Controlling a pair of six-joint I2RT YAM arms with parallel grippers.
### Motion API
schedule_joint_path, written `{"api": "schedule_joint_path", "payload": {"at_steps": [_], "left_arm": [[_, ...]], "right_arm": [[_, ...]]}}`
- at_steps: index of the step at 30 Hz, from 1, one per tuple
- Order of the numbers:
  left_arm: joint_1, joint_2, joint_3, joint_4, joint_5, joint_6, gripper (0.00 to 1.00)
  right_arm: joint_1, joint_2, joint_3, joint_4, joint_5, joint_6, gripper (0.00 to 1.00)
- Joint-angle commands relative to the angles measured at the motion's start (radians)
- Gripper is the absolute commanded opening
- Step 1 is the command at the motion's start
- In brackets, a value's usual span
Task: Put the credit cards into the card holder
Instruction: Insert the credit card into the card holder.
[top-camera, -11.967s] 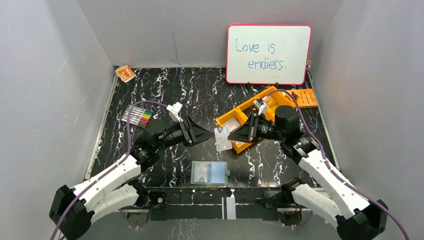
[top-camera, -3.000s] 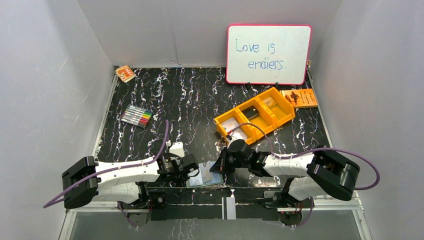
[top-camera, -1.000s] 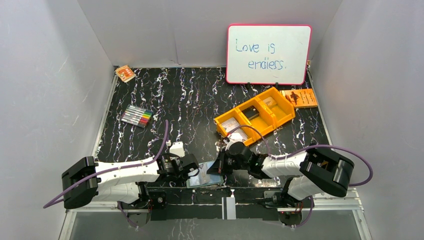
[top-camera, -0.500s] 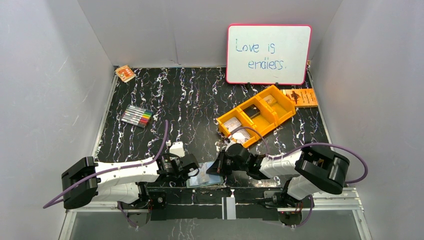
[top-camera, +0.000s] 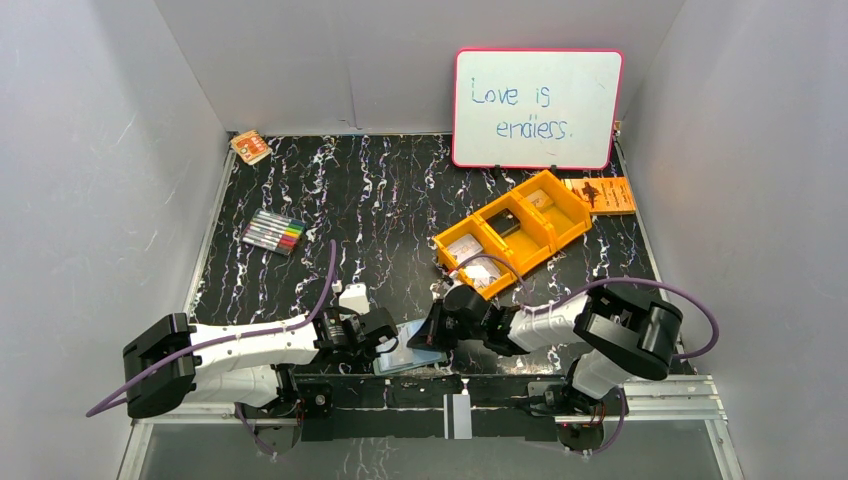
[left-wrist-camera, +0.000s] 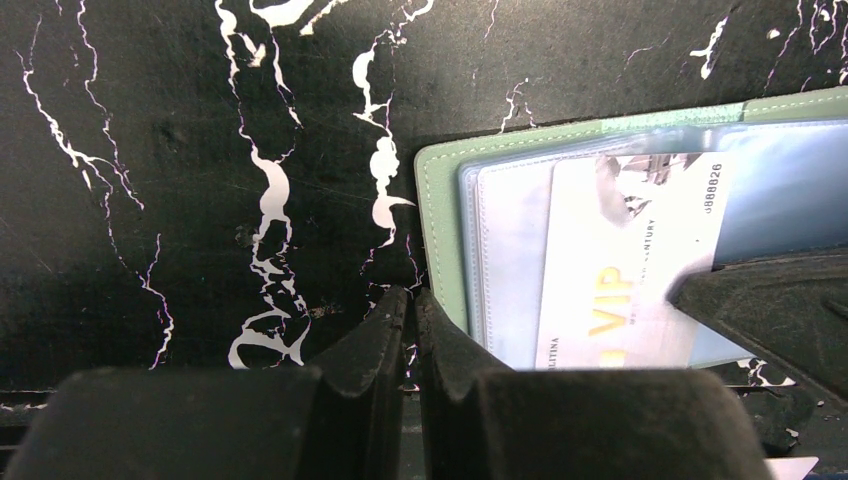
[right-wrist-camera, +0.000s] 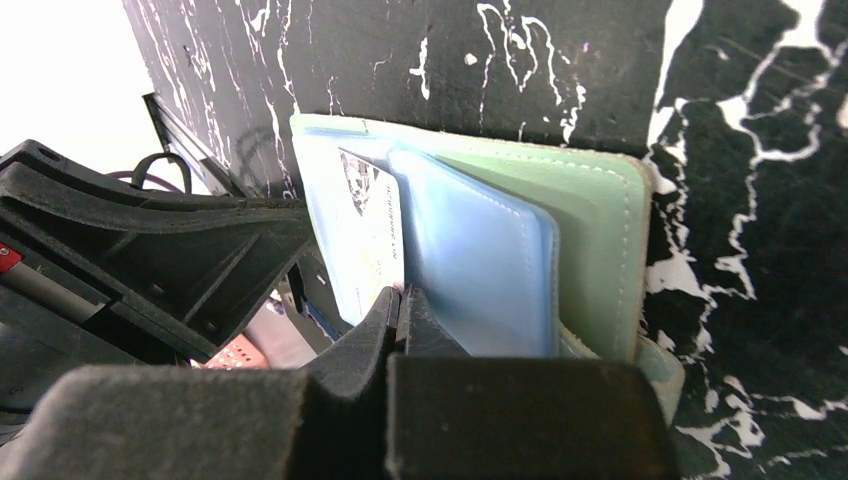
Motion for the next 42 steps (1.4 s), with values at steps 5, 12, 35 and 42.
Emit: {"api": "schedule_joint_path", "payload": {"at_steps": [5, 12, 35, 42], "left_arm": [[0.002, 0.035, -0.042, 0.034, 0.033, -0.011, 0.06], [0.002, 0.028, -0.046, 0.032, 0.022, -0.02, 0.06], [0.004, 0.008, -0.038, -0.001, -0.008, -0.033, 0.06], [0.005, -0.008, -0.012, -0.043, -0.035, -0.027, 0.1]], "right_arm": [[0.019, 0.051, 0.075, -0.05, -0.014, -0.066, 0.0], [0.024, 0.064, 0.123, -0.085, -0.042, -0.134, 0.0], [0.024, -0.067, 0.18, -0.237, 0.056, -0.207, 0.4], [0.024, -0.121, 0.238, -0.354, 0.119, -0.245, 0.52]]}}
